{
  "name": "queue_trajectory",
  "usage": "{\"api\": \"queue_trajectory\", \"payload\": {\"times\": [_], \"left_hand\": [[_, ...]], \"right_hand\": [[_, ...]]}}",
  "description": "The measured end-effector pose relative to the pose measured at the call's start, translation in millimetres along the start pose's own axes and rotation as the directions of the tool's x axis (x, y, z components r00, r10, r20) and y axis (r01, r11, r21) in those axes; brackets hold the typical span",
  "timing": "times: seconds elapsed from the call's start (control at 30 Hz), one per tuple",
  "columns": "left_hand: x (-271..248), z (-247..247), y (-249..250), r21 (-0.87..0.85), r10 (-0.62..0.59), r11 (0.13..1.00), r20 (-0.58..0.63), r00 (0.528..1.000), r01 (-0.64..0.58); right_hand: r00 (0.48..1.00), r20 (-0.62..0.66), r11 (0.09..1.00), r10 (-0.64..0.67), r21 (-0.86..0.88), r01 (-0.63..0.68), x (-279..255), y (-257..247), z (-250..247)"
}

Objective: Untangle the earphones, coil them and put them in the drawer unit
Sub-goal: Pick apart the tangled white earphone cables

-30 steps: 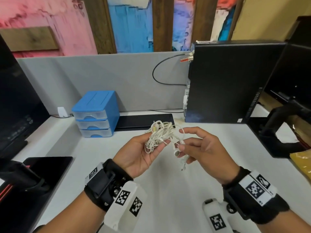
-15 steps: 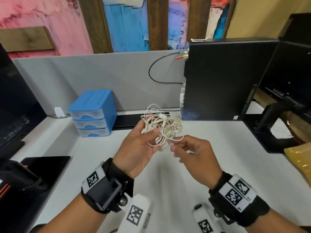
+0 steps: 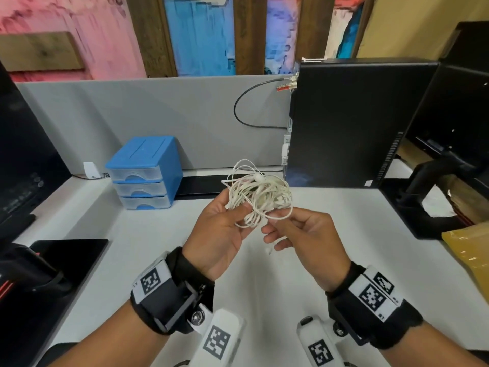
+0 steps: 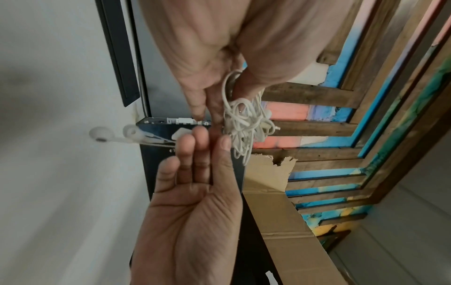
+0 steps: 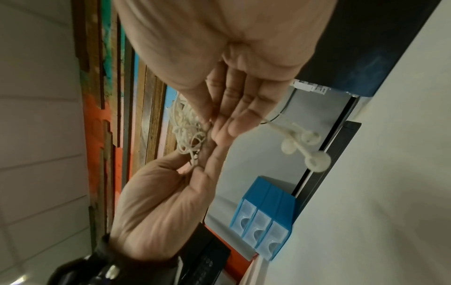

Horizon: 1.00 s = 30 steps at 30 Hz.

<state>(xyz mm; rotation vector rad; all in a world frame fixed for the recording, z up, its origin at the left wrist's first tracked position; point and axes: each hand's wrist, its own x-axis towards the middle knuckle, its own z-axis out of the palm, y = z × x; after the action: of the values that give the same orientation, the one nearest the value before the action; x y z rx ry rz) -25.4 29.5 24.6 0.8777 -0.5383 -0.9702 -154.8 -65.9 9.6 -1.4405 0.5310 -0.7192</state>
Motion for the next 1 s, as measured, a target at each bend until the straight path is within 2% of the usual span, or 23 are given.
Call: {"api": "queue_trajectory", "payload": {"times": [0.17, 0.33, 0.47, 0.6, 0.73, 0.9, 1.0], "left_hand": [[3.8, -6.1, -8.0, -0.019, -0.066, 0.998, -0.050, 0.997, 0.065], [-1.0, -3.2, -17.2, 0.072, -0.055, 0.996, -0.003, 0.998, 0.055], [-2.1, -4.2, -21.3, 0.152, -0.043, 0.987, -0.004, 0.999, 0.043], [-4.8, -2.3, -21.2, 0.258, 0.015, 0.966, -0.006, 1.000, -0.013], [-5.4, -1.5, -19.1, 0.346, 0.083, 0.936, -0.031, 0.996, -0.067], [-4.8, -3.0, -14.7, 0.368, 0.145, 0.924, -0.073, 0.987, -0.109], [-4.6, -3.6, -13.2, 0.381, 0.187, 0.914, -0.091, 0.978, -0.139]], "right_hand": [[0.999, -0.030, 1.000, -0.011, 0.003, 0.011, -0.9, -2.8, 0.1], [0.999, -0.030, 0.996, -0.016, -0.086, 0.013, -4.5, 0.5, 3.1], [0.995, -0.099, 0.999, 0.011, -0.040, -0.015, -3.5, 2.8, 3.6], [0.989, -0.120, 0.996, 0.081, 0.058, -0.074, -1.8, 1.1, 1.5], [0.987, -0.112, 0.991, 0.118, 0.069, -0.111, -1.7, 1.3, 1.5], [0.986, -0.011, 0.983, 0.166, 0.088, -0.164, -0.8, 1.1, 2.7], [0.983, -0.023, 0.964, 0.184, 0.201, -0.176, -0.7, -2.8, 1.3]]}}
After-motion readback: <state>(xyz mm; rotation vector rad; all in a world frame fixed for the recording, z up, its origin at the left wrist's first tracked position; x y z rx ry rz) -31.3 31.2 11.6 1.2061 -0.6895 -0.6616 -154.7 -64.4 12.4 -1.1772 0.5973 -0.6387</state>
